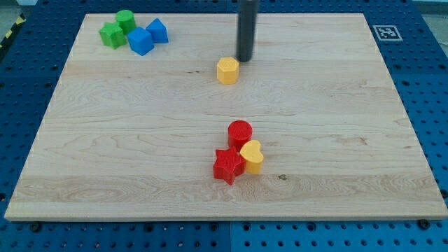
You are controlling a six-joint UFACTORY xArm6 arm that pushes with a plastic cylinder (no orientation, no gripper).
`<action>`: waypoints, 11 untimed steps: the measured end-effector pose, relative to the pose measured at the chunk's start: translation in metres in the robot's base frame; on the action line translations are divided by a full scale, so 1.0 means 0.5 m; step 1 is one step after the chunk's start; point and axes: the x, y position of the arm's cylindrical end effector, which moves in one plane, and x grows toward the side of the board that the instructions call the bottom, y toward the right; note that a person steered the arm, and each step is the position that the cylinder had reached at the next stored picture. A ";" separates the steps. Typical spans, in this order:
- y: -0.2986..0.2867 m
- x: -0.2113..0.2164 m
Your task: Move the yellow hexagon down a bit
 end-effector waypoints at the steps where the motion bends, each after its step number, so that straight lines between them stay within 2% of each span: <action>1: -0.098 0.021; 2: -0.092 0.053; 4: -0.116 -0.024; 5: -0.062 -0.013; 8: -0.013 0.109; 10: 0.111 0.132; 11: 0.116 0.147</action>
